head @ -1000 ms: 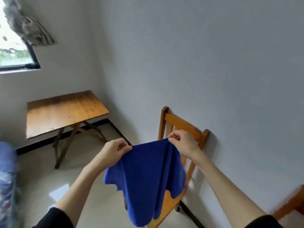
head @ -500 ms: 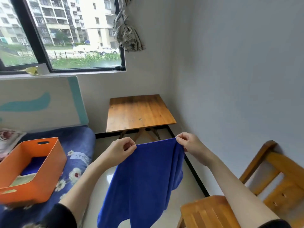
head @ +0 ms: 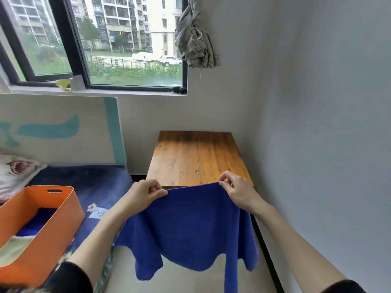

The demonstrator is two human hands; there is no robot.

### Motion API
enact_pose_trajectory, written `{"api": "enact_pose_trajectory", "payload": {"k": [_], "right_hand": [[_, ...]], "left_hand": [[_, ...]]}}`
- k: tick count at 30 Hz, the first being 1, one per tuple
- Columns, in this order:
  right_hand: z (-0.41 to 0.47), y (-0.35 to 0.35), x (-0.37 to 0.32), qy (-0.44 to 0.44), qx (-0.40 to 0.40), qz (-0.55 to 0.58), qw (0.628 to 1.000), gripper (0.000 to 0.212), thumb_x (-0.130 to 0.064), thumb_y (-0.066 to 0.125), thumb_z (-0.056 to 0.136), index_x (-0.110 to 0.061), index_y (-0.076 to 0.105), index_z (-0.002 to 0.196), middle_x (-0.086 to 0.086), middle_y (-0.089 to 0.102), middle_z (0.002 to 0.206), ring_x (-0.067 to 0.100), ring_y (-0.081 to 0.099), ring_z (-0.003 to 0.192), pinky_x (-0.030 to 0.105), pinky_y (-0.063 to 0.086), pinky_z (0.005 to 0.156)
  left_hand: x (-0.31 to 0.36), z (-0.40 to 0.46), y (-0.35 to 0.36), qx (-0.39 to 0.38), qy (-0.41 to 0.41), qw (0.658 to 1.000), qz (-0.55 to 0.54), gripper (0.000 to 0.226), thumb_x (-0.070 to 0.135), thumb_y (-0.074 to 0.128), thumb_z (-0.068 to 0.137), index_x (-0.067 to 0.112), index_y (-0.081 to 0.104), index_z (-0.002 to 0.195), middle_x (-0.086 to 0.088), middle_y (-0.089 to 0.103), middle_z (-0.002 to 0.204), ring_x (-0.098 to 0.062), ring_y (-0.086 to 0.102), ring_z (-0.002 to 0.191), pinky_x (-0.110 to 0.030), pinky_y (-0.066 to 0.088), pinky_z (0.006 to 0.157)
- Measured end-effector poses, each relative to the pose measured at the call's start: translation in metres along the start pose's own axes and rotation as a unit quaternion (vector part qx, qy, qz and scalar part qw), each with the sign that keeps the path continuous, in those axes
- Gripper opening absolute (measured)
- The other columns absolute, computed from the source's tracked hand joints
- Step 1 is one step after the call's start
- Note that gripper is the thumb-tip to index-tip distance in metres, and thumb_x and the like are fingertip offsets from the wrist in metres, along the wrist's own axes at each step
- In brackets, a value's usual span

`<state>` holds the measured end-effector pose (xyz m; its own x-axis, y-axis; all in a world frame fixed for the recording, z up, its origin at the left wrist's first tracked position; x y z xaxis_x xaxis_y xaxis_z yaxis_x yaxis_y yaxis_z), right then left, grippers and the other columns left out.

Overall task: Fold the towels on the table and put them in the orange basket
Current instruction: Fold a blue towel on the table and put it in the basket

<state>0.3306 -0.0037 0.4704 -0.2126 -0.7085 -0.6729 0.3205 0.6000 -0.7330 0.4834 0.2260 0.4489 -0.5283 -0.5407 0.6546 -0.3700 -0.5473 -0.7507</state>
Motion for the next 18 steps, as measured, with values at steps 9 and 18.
{"api": "enact_pose_trajectory", "payload": {"k": [9, 18], "right_hand": [[0.132, -0.008, 0.046, -0.025, -0.017, -0.061, 0.998, 0.013, -0.024, 0.044, 0.098, -0.017, 0.055, 0.094, -0.014, 0.051, 0.07, 0.004, 0.049, 0.063, 0.014, 0.035, 0.054], [0.268, 0.005, 0.098, 0.019, 0.065, -0.082, 0.994, 0.019, -0.032, 0.056, 0.092, -0.018, 0.057, 0.08, -0.001, 0.061, 0.074, 0.014, 0.058, 0.071, 0.027, 0.049, 0.064]], "left_hand": [[-0.029, 0.126, 0.012, -0.047, -0.046, 0.997, 0.036, 0.027, 0.013, 0.056, 0.086, 0.037, 0.054, 0.073, 0.009, 0.056, 0.072, -0.003, 0.047, 0.064, -0.011, 0.036, 0.055], [-0.082, 0.268, 0.018, -0.049, -0.098, 0.994, 0.011, 0.033, 0.046, 0.064, 0.082, 0.025, 0.056, 0.057, 0.012, 0.051, 0.055, -0.004, 0.044, 0.052, -0.011, 0.031, 0.043]]}}
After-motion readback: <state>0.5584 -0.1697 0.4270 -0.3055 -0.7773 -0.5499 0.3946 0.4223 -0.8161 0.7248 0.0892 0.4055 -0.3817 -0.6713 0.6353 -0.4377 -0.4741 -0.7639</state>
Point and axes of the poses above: each hand's wrist, its own z-axis towards the middle knuckle, its own y-axis out of the palm, x = y × z, the point moved 2 cm from there along z, towards the middle knuckle
